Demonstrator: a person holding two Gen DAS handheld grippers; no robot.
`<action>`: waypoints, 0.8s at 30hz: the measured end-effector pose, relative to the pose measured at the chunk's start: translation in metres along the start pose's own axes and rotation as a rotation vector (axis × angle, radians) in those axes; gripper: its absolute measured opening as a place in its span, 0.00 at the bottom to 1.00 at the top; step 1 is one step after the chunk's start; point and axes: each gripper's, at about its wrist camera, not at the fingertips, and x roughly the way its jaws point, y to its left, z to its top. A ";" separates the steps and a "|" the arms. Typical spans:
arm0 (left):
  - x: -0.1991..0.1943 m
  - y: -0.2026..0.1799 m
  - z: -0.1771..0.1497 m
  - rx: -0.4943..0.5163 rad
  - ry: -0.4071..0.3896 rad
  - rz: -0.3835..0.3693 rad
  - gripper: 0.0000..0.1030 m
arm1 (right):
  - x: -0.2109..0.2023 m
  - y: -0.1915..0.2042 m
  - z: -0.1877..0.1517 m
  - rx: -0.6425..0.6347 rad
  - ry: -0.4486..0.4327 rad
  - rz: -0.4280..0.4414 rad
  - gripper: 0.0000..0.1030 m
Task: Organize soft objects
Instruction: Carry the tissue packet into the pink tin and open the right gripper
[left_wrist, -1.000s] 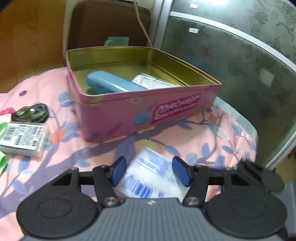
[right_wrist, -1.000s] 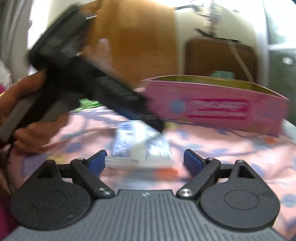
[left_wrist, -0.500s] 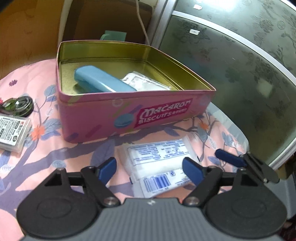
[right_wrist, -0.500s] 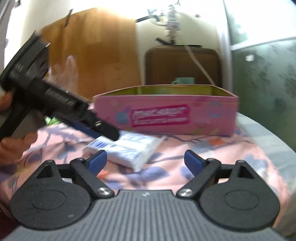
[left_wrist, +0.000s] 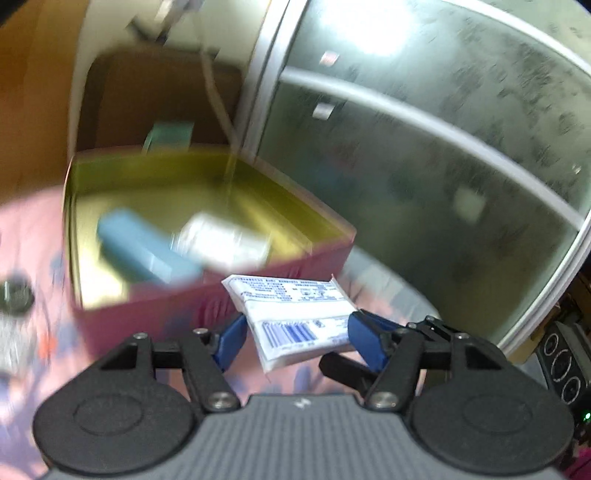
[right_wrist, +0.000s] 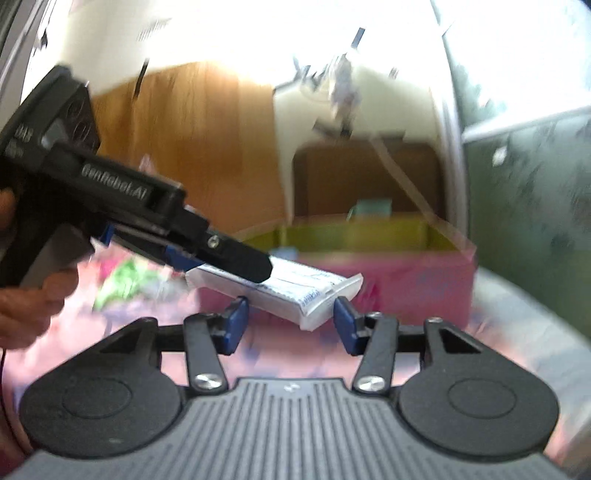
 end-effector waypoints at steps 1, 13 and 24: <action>-0.003 -0.005 0.009 0.018 -0.021 -0.003 0.60 | 0.003 -0.003 0.008 -0.006 -0.016 -0.012 0.52; 0.082 0.015 0.100 0.043 -0.097 0.137 0.65 | 0.122 -0.054 0.028 -0.021 0.074 -0.243 0.53; 0.090 0.018 0.090 0.049 -0.125 0.277 0.71 | 0.091 -0.042 0.024 0.047 0.041 -0.226 0.53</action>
